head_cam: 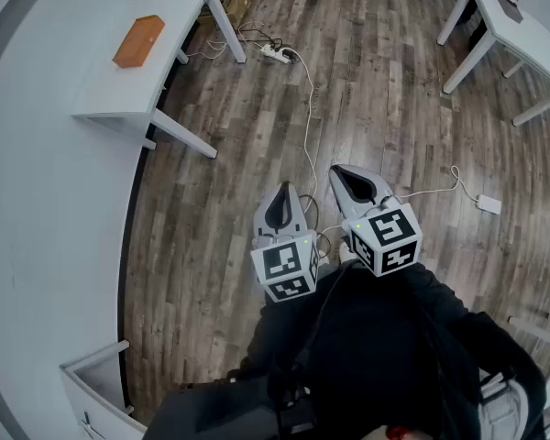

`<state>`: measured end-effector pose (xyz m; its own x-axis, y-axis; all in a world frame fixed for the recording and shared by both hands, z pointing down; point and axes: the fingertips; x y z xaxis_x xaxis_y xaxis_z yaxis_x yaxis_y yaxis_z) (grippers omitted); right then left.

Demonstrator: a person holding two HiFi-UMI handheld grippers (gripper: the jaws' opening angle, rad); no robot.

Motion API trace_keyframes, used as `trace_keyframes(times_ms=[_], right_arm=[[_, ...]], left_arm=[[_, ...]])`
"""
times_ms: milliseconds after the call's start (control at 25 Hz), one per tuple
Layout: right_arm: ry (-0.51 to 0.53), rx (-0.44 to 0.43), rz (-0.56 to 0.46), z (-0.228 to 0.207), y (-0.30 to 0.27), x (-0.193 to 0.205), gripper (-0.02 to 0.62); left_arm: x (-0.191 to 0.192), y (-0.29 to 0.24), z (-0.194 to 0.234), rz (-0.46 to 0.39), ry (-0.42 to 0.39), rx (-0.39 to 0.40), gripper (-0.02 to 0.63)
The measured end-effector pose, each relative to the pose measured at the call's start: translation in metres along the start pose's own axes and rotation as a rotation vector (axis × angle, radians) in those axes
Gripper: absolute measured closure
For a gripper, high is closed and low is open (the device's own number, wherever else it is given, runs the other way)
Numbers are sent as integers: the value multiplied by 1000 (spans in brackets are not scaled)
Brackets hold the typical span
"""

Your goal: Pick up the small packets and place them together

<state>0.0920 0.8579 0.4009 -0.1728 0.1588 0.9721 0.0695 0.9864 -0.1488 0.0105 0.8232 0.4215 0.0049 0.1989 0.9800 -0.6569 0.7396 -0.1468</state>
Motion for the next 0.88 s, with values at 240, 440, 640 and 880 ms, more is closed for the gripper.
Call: trace_keyframes(times_ms=[240, 440, 640, 880], right_arm=[[1, -5, 1, -2, 0, 0, 595], [-34, -30, -24, -1, -1, -1, 595], [-87, -19, -52, -7, -2, -2, 595], [-129, 32, -110, -10, -3, -4, 595]], left_arm=[[0, -1, -2, -2, -3, -3, 609], [-1, -2, -2, -4, 3, -7, 609], [-1, 4, 16, -2, 7, -31, 609], [17, 15, 39, 34, 24, -43, 609]])
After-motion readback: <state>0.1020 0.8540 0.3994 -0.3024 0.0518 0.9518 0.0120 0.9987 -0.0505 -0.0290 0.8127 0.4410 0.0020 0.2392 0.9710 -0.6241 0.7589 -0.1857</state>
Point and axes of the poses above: the fingertips, and each gripper's own axes: y backward along the fingers, z to its left, x out of its underside, and after that the axes turned 12 degrees about -z, right-handed
